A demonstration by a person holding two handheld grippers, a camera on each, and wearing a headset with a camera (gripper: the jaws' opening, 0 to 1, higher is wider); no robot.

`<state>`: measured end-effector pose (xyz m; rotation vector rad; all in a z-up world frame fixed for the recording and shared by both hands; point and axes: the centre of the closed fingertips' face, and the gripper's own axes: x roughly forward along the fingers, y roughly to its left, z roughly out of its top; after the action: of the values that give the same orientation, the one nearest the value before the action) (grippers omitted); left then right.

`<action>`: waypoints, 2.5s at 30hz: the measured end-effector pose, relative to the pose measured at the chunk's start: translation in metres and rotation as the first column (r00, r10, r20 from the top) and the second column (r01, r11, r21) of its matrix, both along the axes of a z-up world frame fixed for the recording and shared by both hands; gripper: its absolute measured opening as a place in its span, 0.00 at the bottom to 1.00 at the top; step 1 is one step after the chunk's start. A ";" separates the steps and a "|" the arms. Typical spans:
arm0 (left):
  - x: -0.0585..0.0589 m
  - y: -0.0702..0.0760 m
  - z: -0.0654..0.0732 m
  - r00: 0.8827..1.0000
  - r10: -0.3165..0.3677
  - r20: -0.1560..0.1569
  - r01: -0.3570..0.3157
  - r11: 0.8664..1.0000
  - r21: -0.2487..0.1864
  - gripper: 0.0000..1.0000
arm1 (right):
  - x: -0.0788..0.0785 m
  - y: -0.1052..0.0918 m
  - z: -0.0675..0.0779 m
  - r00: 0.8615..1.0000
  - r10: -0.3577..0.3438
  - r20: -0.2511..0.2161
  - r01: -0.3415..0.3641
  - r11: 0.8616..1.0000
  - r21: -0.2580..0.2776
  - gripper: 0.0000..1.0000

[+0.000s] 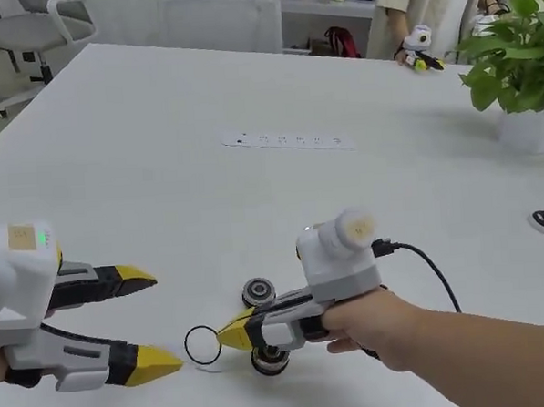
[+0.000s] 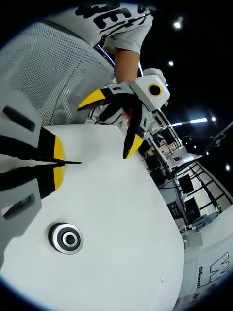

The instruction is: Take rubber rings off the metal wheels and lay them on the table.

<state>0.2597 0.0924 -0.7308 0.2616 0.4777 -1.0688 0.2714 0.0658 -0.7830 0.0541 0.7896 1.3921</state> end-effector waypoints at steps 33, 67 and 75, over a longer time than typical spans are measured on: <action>0.004 -0.003 -0.002 1.000 0.000 -0.009 0.001 1.000 0.011 0.64 | 0.023 -0.010 0.006 0.982 -0.053 0.179 0.058 0.998 -0.024 0.40; 0.013 -0.038 0.002 0.997 -0.078 -0.002 0.078 0.997 0.003 0.63 | 0.022 -0.078 0.040 0.945 -0.033 0.327 0.031 0.999 0.012 0.52; 0.013 -0.048 -0.004 0.995 -0.096 -0.016 0.096 0.995 0.004 0.61 | 0.013 -0.085 0.023 0.937 0.017 0.348 0.000 0.999 -0.048 0.52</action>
<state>0.2725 0.0449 -0.7349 0.2824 0.4858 -1.1642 0.2843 -0.0197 -0.7598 -0.2285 0.5249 1.3421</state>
